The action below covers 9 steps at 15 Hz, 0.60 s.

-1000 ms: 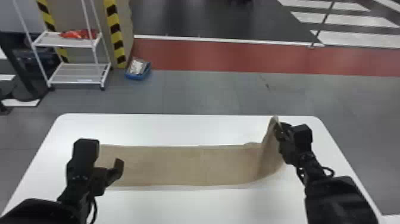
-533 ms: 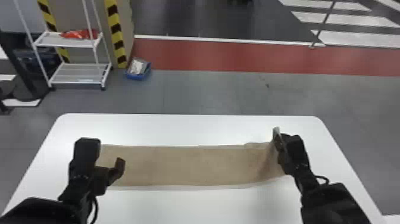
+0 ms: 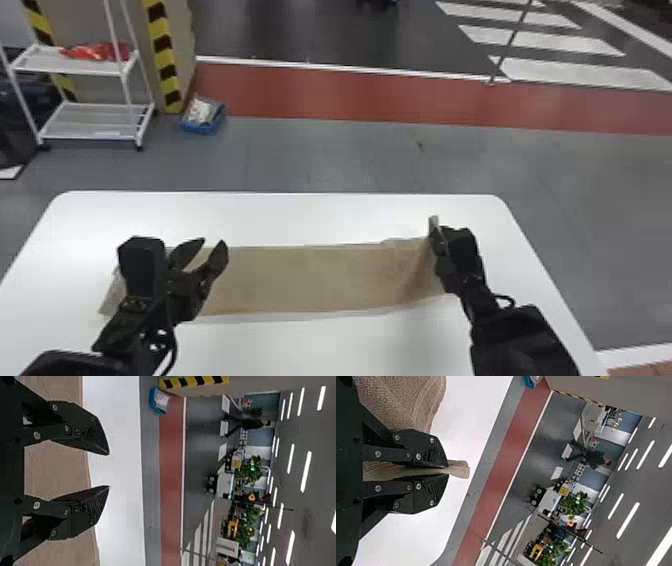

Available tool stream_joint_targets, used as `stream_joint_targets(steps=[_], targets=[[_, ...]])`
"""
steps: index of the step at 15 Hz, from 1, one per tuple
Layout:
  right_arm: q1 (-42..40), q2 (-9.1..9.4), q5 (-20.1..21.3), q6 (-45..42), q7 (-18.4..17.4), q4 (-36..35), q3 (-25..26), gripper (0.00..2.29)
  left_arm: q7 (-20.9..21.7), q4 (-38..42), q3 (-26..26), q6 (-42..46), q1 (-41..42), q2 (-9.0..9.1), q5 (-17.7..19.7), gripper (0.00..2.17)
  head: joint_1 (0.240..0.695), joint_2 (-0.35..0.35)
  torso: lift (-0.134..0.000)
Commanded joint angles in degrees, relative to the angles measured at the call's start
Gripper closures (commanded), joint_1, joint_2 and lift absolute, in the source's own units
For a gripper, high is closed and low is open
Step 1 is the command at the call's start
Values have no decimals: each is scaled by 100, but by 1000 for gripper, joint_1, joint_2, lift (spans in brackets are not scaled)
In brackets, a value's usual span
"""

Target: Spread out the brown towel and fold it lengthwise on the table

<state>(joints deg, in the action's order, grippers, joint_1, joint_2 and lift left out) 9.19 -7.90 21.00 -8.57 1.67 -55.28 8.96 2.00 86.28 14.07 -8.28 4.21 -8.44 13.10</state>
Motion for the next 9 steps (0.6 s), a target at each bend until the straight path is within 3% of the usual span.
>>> stream_joint_targets(steps=[1, 5, 8, 9], targets=[[-31, -1, -9, 9, 0, -17, 53, 1001, 2, -1017, 667, 797, -570, 96, 61, 1261, 695, -220, 0], [-277, -1, -176, 27, 44, -307, 115, 1001, 11, -2317, 1406, 1429, -1300, 448, -18, 1261, 695, -289, 0], [-444, -1, -430, -8, 115, -474, 159, 1001, 90, -3407, 1907, 1922, -1862, 858, -88, 1261, 695, -344, 0], [-479, -1, -448, -61, 132, -474, 159, 1001, 134, -3724, 1916, 2132, -1976, 858, -202, 1261, 695, -350, 0]])
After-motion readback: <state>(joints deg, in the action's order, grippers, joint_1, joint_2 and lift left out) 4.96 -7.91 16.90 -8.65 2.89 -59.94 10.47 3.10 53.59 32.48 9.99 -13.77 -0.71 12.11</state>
